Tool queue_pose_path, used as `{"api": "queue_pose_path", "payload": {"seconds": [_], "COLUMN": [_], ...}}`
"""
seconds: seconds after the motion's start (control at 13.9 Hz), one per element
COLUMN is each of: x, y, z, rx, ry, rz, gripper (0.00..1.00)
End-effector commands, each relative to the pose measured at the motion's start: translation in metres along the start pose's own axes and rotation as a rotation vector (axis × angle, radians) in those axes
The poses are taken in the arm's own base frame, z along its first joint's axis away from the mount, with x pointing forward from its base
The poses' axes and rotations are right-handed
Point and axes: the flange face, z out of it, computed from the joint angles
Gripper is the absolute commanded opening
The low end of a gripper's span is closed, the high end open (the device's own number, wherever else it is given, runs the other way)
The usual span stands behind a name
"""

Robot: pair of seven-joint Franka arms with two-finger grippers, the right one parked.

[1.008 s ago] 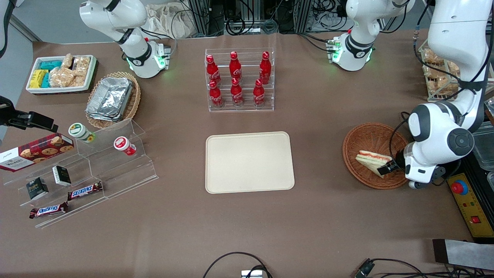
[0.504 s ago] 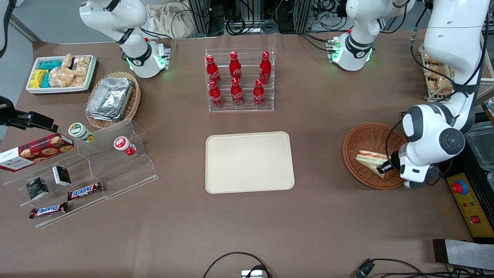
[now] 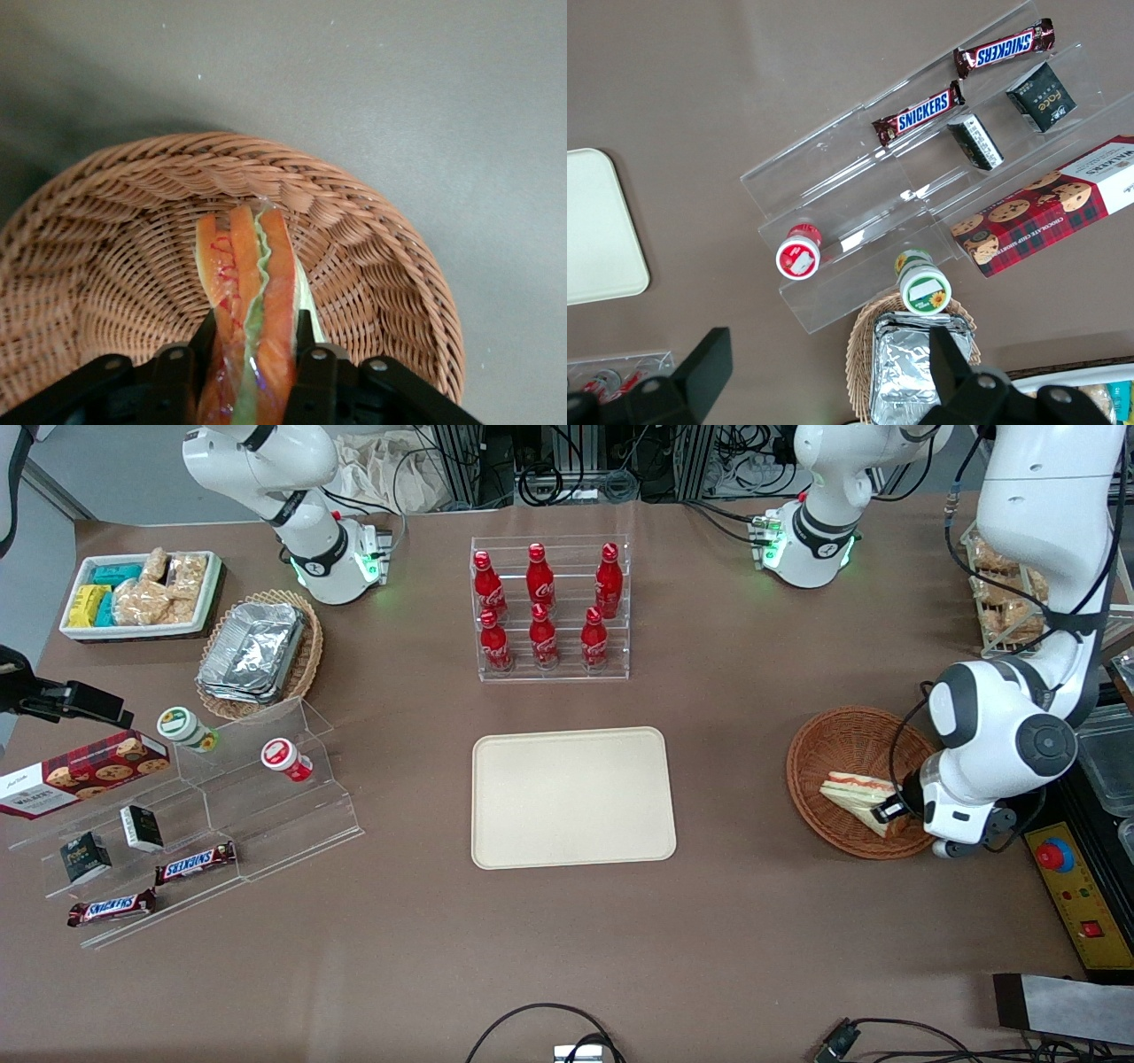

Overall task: Place sandwich from basket to tray
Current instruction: 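Close the left gripper on the wrapped sandwich, then lift the sandwich out of the basket with the left gripper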

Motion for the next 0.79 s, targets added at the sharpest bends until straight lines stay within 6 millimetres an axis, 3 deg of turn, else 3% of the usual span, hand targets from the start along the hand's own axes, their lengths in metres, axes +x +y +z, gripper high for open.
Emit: {"api": "queue_pose_path", "payload": {"seconds": [0.0,0.29,0.43,0.65,0.72], "x": [0.005,0.005,0.004,-0.014,-0.023], "y": [-0.005,-0.003,0.005,0.034,0.048], "z": [-0.051,-0.117,-0.165,-0.244,-0.258], "rx": [0.012,0.029,0.045,0.061,0.061], "ry": [-0.019,-0.045,-0.083,-0.137,-0.138], "rz": [0.069,0.146,0.155,0.209,0.238], "gripper": [0.0,0.0,0.0,0.0,0.0]}}
